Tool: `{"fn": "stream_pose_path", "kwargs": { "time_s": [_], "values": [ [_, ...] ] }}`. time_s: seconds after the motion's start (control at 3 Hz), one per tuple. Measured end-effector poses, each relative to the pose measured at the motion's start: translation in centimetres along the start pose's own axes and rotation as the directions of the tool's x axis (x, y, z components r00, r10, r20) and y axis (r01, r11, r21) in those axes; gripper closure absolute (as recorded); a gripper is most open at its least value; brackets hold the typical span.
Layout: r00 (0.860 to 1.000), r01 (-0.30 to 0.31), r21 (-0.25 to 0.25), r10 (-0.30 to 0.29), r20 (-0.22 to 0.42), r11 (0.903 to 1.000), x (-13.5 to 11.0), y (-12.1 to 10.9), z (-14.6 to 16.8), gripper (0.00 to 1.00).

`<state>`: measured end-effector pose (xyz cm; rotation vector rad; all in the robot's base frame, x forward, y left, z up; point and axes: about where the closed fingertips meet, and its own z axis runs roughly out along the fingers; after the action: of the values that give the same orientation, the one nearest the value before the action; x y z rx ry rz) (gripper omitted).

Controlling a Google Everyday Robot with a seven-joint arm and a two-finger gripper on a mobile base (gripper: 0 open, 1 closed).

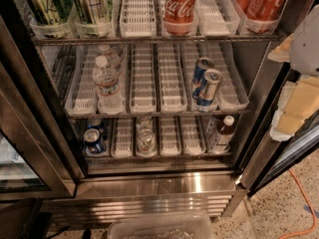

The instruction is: Pick coke can from top shelf of fridge

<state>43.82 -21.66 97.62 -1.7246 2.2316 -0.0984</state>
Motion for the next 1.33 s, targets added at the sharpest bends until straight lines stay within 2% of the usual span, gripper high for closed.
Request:
{"fn": "stream_pose_path", "kwargs": {
  "time_s": [0.33,0.67,1.0,1.33],
  "values": [
    [1.000,0.001,0.004,-0.001,0.004,1.0000,-0.1,0.0,-0.1,0.00],
    [0.998,0.014,0.035,-0.016,0.065,0.9993,-2.1,1.1,-1.4,0.00],
    [0.984,-0.015,0.086,-0.001,0.176,0.9962,-4.6,2.1,-3.7,0.00],
    [0.949,-0.083,0.115,0.043,0.312,0.9899,-7.4,2.7,-5.8,0.00]
  ]
}}
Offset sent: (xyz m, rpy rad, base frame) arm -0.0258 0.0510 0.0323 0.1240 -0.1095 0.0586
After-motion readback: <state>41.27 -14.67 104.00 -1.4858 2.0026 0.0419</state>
